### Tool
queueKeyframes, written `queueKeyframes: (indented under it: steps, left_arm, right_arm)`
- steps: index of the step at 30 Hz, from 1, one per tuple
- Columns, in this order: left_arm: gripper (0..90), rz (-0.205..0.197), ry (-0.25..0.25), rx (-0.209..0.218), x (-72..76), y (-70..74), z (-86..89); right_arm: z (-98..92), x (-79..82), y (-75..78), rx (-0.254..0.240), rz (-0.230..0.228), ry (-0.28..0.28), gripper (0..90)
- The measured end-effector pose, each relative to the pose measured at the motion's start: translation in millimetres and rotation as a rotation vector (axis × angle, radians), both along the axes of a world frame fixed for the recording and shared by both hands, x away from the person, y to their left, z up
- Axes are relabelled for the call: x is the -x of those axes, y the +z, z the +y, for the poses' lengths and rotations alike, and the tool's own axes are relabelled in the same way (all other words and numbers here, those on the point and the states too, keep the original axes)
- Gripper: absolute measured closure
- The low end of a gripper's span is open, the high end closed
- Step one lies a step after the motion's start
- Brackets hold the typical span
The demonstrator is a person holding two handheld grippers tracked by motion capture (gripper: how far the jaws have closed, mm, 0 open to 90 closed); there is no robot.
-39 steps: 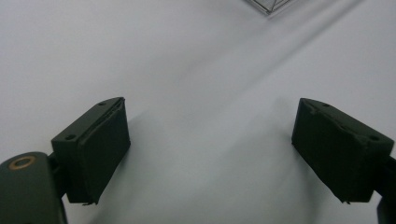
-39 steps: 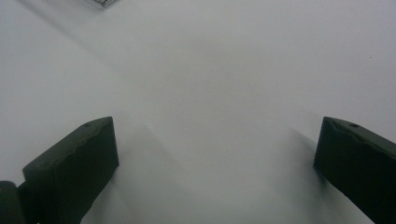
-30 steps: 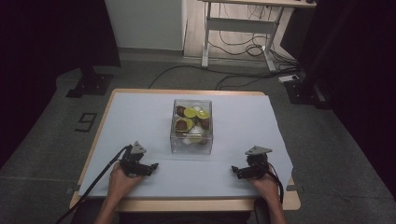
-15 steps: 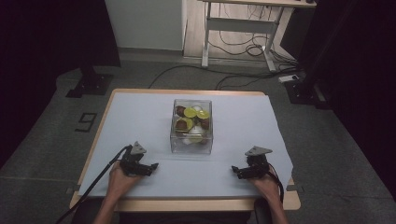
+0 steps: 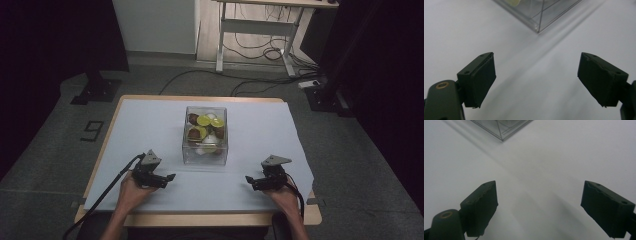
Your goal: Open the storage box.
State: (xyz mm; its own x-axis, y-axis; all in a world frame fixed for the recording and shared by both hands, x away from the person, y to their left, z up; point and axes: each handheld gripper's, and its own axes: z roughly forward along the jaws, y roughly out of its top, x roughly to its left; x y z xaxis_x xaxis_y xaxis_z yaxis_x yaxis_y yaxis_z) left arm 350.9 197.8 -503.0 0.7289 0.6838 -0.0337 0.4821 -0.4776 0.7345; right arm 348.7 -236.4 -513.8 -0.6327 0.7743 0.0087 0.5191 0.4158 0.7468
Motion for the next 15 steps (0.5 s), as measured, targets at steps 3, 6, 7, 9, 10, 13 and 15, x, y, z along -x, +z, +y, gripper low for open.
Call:
queueKeyframes:
  steps: [3,6,7,9,10,13,15]
  left_arm:
    - [15.4,-0.009,-0.008,0.004,-1.0,3.6,-5.9]
    - [16.1,-0.017,-0.024,0.015,-2.8,8.3,-12.1]
    - [16.1,-0.017,-0.024,0.015,-2.8,8.3,-12.1]
    - [16.8,-0.021,-0.038,0.028,-4.5,12.8,-18.2]
    - [17.1,-0.025,-0.041,0.028,-4.9,14.3,-20.0]
    - [17.7,-0.038,-0.053,0.033,-5.9,18.4,-24.8]
    - [19.1,-0.043,-0.059,0.038,-6.4,20.7,-27.4]
  right_arm:
    - [3.8,-0.1,3.9,-0.009,0.000,0.011,13.9]
    - [7.9,-0.9,8.5,-0.023,-0.002,0.022,14.5]
    - [7.9,-0.9,8.5,-0.023,-0.002,0.022,14.5]
    - [12.3,-1.7,12.6,-0.035,-0.012,0.034,15.8]
    - [13.7,-1.8,13.8,-0.041,-0.012,0.035,16.3]
    - [17.6,-2.7,16.7,-0.058,-0.015,0.049,18.7]
    - [20.0,-3.0,18.6,-0.065,-0.014,0.057,20.8]
